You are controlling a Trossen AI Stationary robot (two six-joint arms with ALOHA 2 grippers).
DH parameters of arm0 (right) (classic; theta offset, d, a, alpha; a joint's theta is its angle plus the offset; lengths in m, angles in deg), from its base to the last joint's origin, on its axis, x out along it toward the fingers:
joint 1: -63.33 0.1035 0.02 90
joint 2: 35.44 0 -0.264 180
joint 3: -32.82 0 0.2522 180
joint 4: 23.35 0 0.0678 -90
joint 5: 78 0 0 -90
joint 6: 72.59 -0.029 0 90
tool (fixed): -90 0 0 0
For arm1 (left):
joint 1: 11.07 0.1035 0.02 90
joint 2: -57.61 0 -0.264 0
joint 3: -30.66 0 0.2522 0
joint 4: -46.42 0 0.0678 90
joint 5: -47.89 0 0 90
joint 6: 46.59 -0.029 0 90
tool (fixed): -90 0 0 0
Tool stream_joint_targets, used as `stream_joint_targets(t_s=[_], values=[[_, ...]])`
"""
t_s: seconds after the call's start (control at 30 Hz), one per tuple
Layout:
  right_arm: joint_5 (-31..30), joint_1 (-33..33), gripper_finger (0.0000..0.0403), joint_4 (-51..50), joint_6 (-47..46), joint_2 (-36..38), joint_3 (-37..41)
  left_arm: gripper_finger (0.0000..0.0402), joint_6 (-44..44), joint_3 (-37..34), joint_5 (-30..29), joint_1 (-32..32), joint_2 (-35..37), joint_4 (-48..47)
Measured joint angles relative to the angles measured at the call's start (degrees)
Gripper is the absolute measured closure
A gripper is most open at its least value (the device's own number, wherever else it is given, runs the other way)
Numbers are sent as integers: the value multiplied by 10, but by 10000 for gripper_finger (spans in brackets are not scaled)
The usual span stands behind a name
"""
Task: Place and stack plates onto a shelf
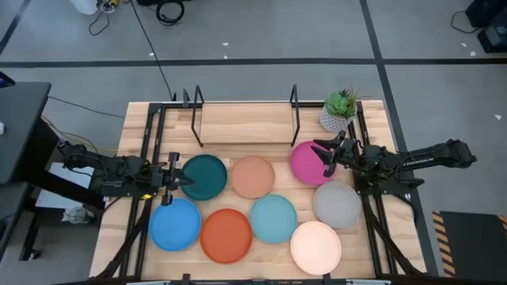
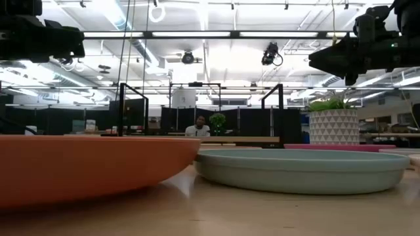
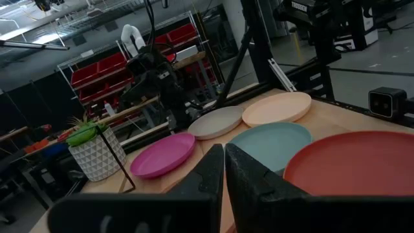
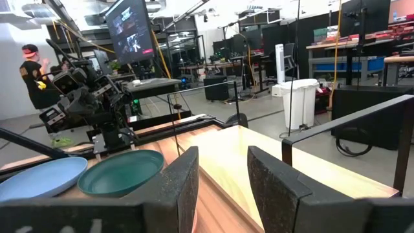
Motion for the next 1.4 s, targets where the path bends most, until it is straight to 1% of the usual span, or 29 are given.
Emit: stream_joint_targets(t_s=[0.93,0.97,1.07,1.27,1.4], values=[[0,0,264,0,0,0,0,377,1,0,0,0,0,2],[0,0,264,0,0,0,0,377,10,0,0,0,0,6],[0,0,264,0,0,0,0,377,97,0,0,-1,0,19],[0,0,264,3,0,0,0,377,121,0,-2,0,0,97],[0,0,264,33,0,0,0,377,204,0,-2,0,0,123]])
